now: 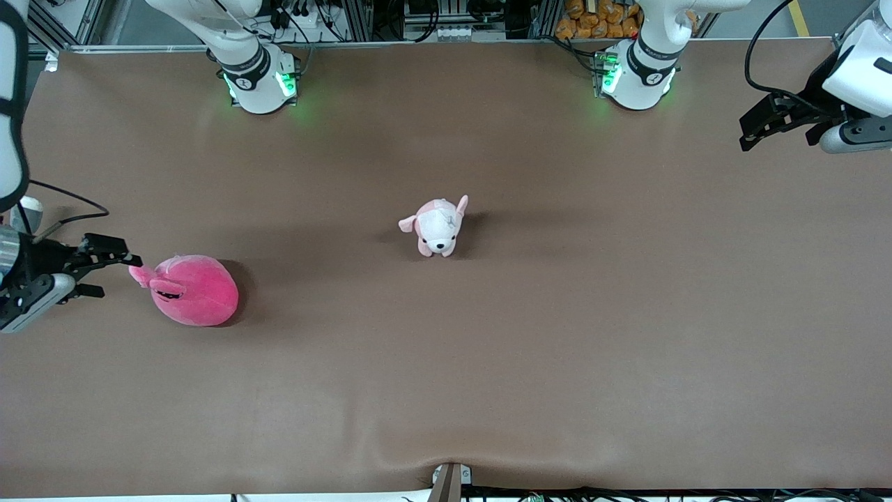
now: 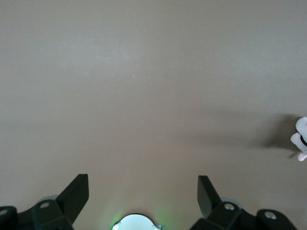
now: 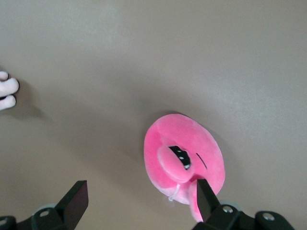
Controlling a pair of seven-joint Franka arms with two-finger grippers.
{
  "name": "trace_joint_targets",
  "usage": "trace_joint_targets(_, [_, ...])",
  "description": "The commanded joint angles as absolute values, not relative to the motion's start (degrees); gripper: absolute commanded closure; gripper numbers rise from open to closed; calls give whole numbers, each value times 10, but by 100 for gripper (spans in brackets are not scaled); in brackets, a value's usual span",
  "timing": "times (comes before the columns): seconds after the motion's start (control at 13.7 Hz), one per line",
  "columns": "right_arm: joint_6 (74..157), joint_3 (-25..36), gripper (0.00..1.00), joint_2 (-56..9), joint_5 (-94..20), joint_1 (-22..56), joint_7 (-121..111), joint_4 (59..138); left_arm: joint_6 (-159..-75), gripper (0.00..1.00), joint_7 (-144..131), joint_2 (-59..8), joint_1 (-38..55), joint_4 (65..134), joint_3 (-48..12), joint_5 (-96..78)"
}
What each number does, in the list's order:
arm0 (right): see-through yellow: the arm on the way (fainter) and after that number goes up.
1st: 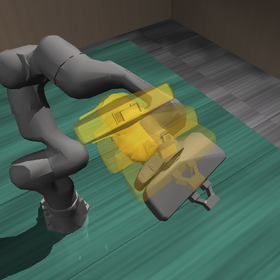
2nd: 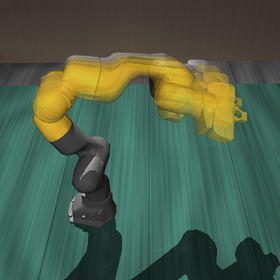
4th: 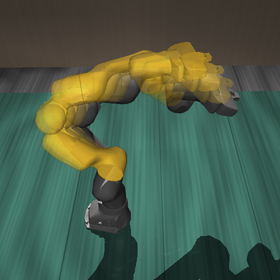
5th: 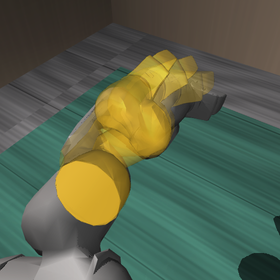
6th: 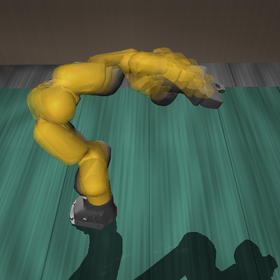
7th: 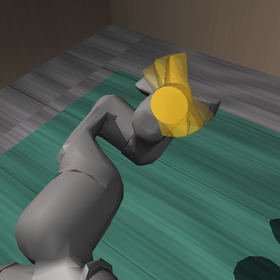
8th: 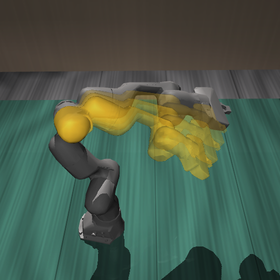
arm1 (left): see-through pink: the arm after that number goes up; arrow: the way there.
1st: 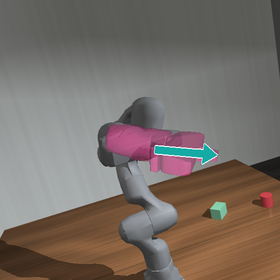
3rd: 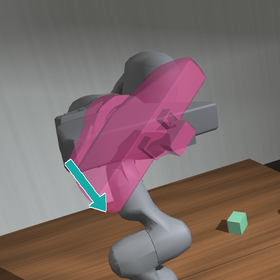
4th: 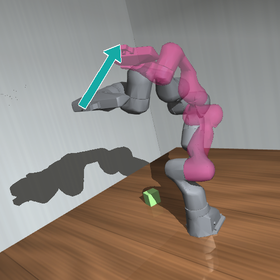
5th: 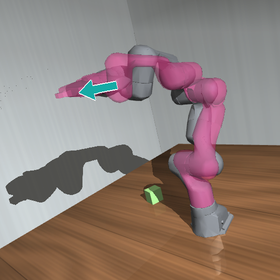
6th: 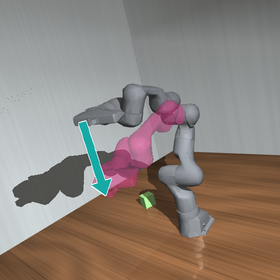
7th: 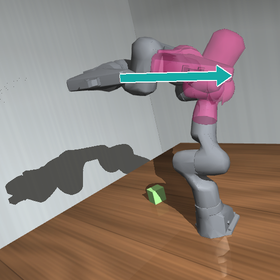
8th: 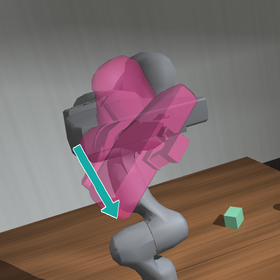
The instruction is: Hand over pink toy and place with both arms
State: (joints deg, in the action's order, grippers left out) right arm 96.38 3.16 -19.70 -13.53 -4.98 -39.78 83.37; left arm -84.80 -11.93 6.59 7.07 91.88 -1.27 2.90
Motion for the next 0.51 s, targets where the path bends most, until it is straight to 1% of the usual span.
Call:
trace_joint_targets(0.0, [959,33,0,-149,-98,-14,-311,846,-848,0,-96,80,63,923,-14,12])
trace_joint_targets(0.15, [952,33,0,-116,-82,3,-262,854,-848,0,-91,81,63,924,-17,12])
trace_joint_targets(0.44, [940,33,0,-32,-51,16,-165,903,-848,0,-75,90,62,931,-16,11])
